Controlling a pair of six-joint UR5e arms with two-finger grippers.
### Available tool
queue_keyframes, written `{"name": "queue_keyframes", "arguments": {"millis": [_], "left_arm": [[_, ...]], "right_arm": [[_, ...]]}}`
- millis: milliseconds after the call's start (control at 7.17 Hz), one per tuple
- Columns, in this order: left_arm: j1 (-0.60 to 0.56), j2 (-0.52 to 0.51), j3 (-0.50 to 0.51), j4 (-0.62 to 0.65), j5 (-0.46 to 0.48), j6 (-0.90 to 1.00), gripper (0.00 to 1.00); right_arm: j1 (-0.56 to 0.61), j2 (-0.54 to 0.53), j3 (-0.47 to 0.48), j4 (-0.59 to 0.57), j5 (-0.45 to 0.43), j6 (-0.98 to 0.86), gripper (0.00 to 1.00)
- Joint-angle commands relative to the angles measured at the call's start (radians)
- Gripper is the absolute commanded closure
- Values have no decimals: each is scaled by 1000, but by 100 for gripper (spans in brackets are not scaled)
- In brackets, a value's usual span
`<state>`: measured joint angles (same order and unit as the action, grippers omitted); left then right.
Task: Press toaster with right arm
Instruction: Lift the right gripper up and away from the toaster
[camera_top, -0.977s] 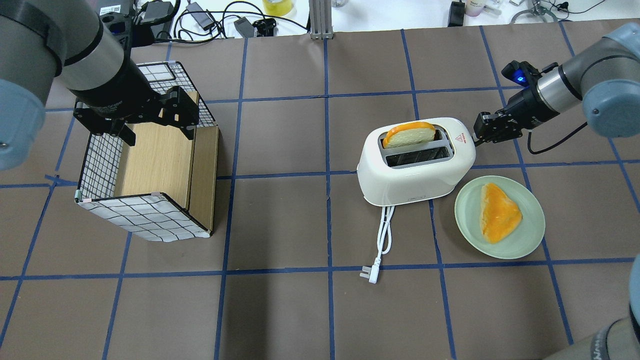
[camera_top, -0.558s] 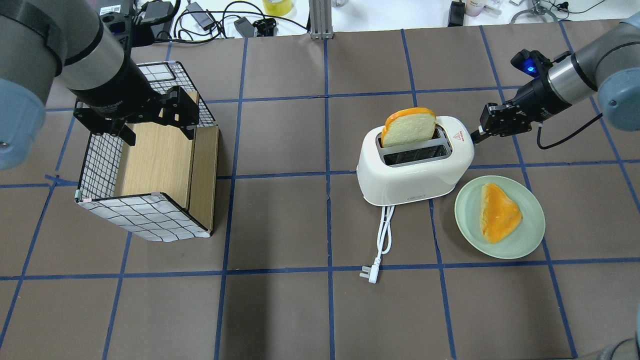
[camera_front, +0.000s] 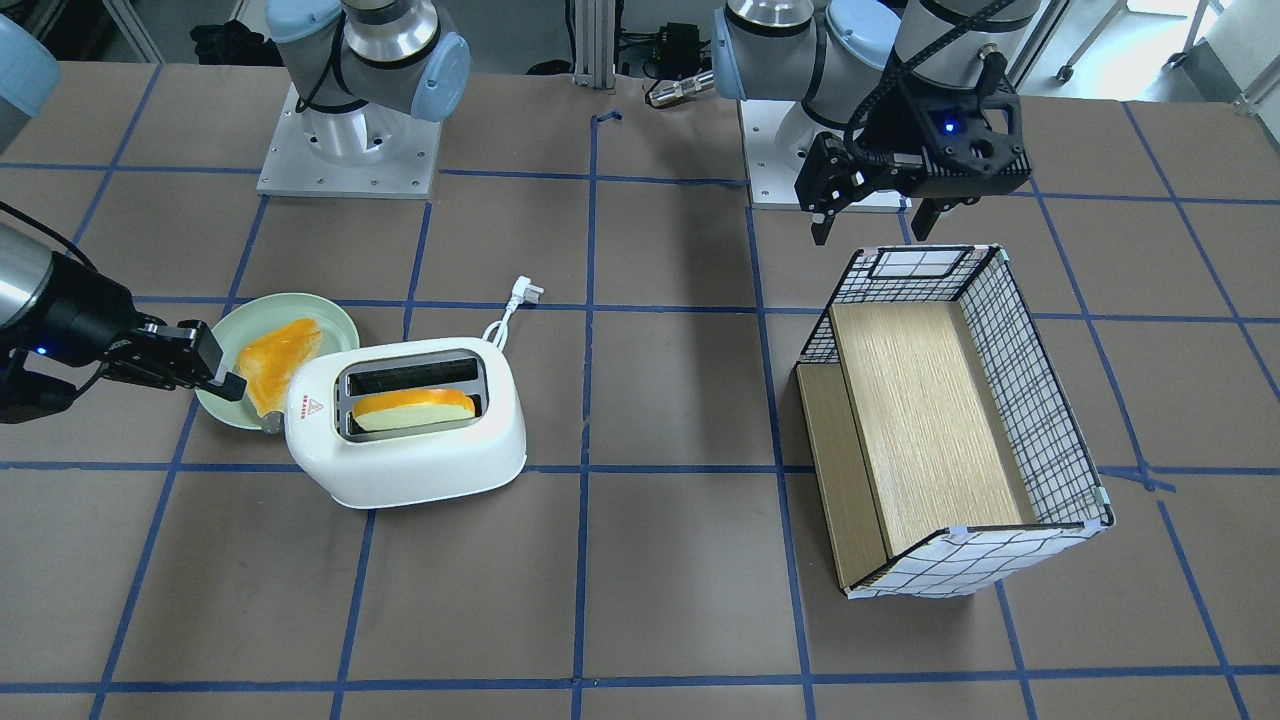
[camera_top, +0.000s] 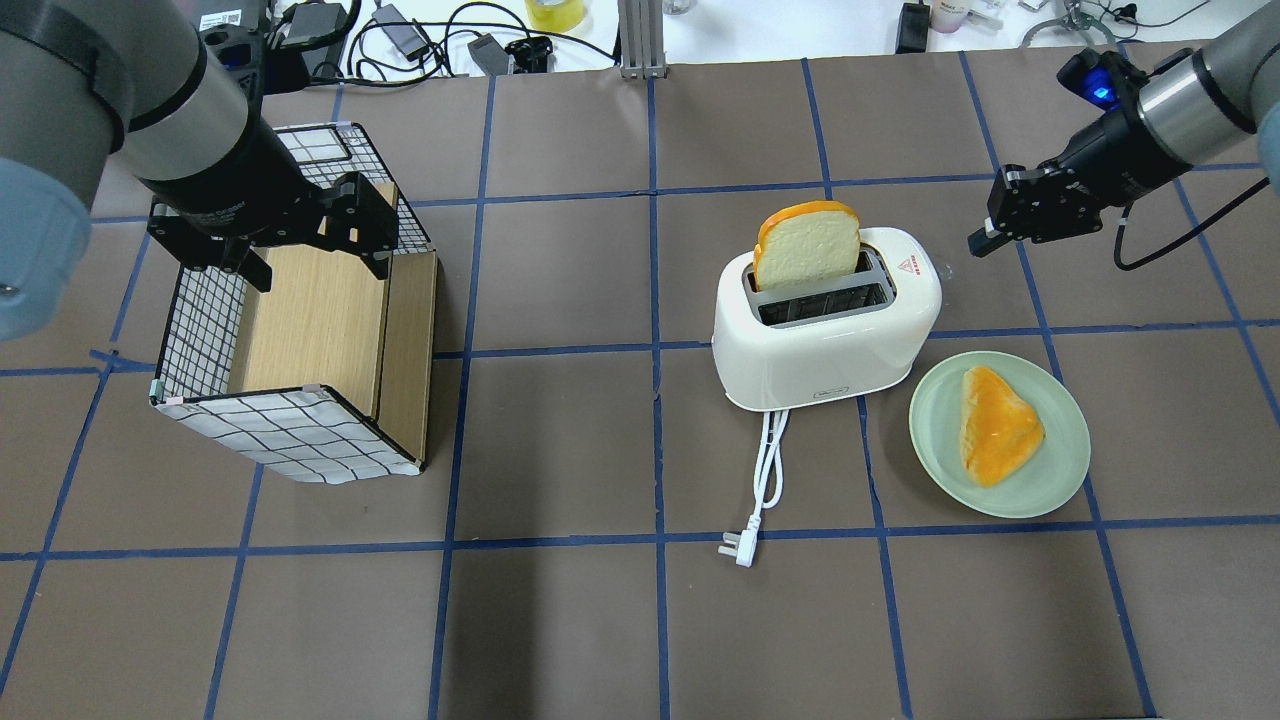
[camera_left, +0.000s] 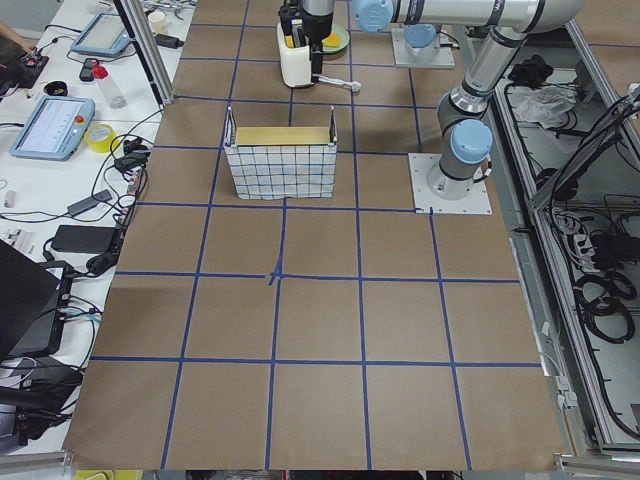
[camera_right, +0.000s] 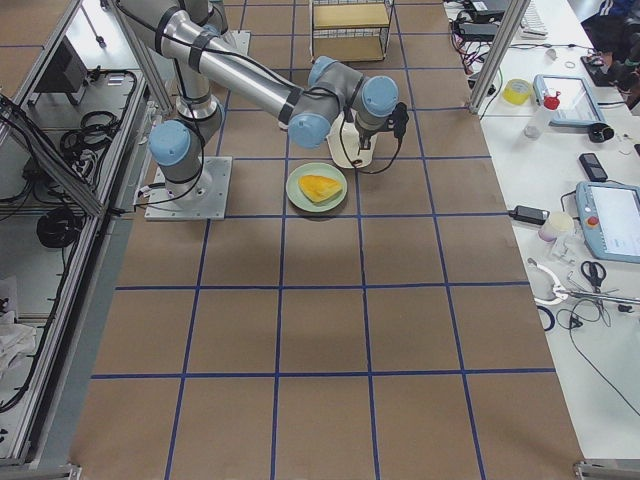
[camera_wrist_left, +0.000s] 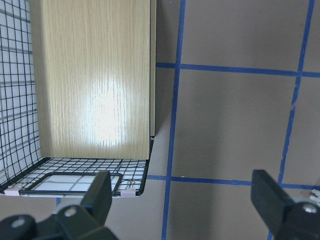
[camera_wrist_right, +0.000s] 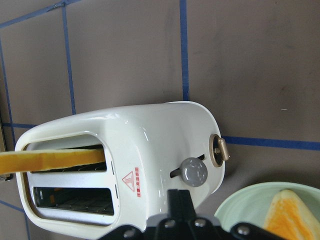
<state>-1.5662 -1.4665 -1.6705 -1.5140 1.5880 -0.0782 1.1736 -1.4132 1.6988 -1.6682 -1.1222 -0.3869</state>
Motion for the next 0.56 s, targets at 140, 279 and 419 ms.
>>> {"name": "queue_keyframes", "arguments": {"millis": [140, 279, 419], "left_arm": [[0, 0, 0, 0, 1, 0, 0], [0, 0, 0, 0, 1, 0, 0], [0, 0, 0, 0, 1, 0, 0]], "right_arm": [[11, -88, -85, 94, -120, 45, 100], [32, -110, -126, 125, -183, 75, 100], [56, -118, -164, 168, -250, 88, 100]]}}
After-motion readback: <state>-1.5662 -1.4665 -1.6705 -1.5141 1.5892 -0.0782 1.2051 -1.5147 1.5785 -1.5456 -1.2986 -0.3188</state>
